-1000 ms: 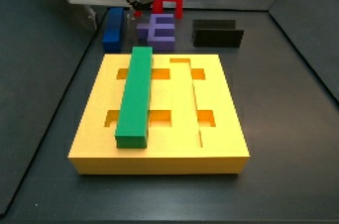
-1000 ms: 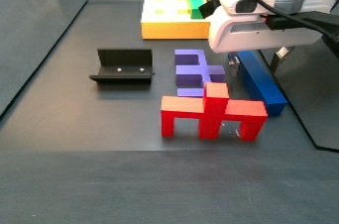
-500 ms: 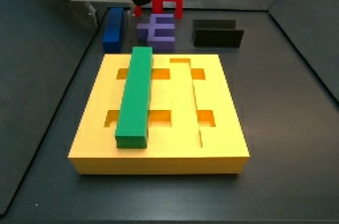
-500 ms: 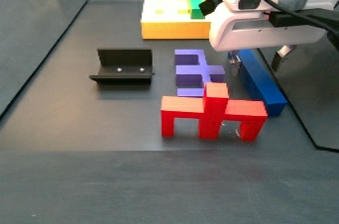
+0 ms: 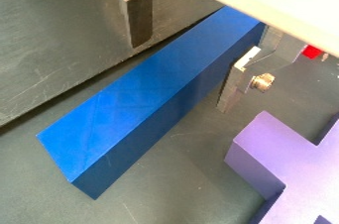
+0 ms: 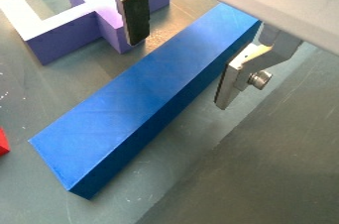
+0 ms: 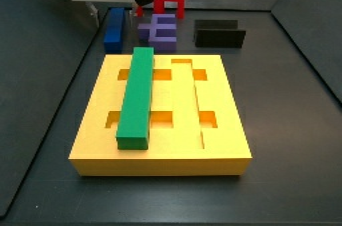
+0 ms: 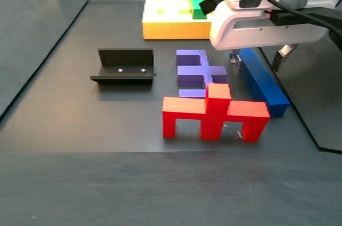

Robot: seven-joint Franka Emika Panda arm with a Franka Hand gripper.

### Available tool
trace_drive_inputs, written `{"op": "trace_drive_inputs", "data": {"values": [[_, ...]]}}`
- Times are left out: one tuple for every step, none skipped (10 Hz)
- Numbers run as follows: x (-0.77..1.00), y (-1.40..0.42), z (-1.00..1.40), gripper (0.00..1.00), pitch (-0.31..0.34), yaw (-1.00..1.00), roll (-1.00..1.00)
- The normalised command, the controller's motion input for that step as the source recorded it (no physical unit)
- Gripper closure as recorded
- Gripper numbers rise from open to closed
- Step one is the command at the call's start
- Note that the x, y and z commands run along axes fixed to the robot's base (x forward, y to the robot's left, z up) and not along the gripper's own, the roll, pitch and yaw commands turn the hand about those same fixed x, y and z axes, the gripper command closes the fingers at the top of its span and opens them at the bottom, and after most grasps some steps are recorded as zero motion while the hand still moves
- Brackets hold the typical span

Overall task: Pick up the blue object. Move up. Move to above the board. Insert the blue object.
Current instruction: Pick up the blue object.

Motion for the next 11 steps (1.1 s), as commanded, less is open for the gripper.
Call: {"op": "trace_drive_inputs", "data": {"values": [[0.0, 0.0, -0.22, 0.0, -0.21, -0.1, 0.29], [0.0, 0.0, -0.24, 0.0, -0.251, -0.08, 0.21], [0.0, 0.0, -0.09, 0.0, -0.267, 0.0, 0.2], [0.0, 0.0, 0.0, 0.0, -0.214, 0.0, 0.18], [0.01, 0.0, 0.24, 0.0, -0.084, 0.0, 0.07], [0.02, 0.0, 0.09, 0.0, 0.0, 0.0, -0.01], [0.0, 0.0, 0.15, 0.0, 0.0, 0.0, -0.01], [-0.1, 0.0, 0.27, 0.0, -0.039, 0.0, 0.0], [-0.07, 0.0, 0.07, 0.0, -0.047, 0.0, -0.02], [0.0, 0.0, -0.03, 0.0, 0.0, 0.0, 0.0], [-0.09, 0.0, -0.25, 0.0, -0.036, 0.0, 0.09]]}}
